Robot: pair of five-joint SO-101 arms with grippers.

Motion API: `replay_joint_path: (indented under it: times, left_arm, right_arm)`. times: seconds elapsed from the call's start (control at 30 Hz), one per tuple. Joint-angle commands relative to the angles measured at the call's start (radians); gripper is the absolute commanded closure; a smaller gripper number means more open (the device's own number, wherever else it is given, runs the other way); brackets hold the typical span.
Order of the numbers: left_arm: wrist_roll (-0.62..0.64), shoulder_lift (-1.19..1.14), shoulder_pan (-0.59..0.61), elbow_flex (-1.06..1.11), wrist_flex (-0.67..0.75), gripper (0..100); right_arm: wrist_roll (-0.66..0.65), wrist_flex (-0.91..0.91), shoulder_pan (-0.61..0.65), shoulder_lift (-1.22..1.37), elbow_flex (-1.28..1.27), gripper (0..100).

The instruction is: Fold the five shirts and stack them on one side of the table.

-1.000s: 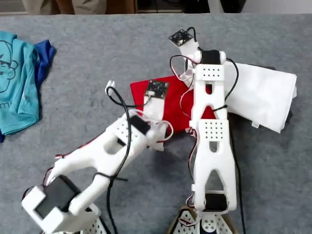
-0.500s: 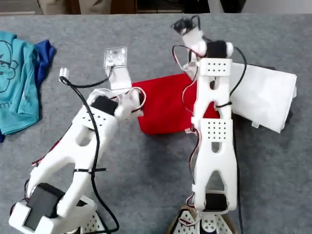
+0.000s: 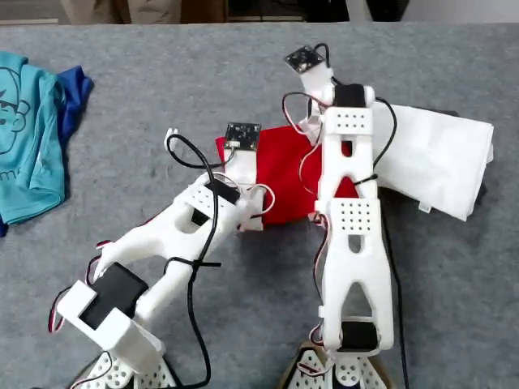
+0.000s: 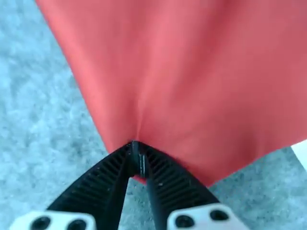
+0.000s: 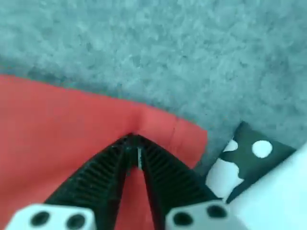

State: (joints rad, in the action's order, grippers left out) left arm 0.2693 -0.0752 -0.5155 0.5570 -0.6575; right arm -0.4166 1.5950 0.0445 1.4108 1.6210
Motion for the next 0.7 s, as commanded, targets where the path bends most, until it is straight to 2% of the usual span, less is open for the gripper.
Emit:
replay_joint_path:
  times: [0.0, 0.1, 0.2, 0.3, 0.4, 0.47, 0.57, 0.67]
  left_arm:
    - [0.000, 0.041, 0.000, -0.018, 0.009, 98]
    - [0.000, 0.119, 0.011, -0.072, -0.031, 98]
    - [0.000, 0.228, 0.028, -0.172, -0.138, 98]
    - [-0.014, 0.298, 0.046, -0.262, -0.193, 98]
    - [-0.075, 0.297, 0.100, -0.308, -0.166, 98]
    - [-0.089, 0.259, 0.155, -0.310, -0.097, 98]
    - [-0.092, 0.134, 0.226, -0.327, -0.006, 98]
    - [-0.092, -0.027, 0.259, -0.400, 0.015, 98]
  right_arm:
    - [0.012, -0.015, -0.010, -0.021, 0.050, 99.5]
    - [0.012, 0.086, -0.010, -0.099, 0.047, 99.5]
    - [0.014, 0.195, -0.013, -0.209, 0.045, 99.6]
    - [0.084, 0.193, -0.045, -0.331, 0.045, 99.6]
    - [0.087, 0.195, -0.053, -0.469, 0.007, 99.5]
    - [0.084, 0.195, -0.054, -0.561, -0.087, 99.5]
    - [0.087, 0.193, -0.054, -0.696, -0.309, 99.6]
    - [0.086, 0.192, -0.053, -0.820, -0.556, 99.6]
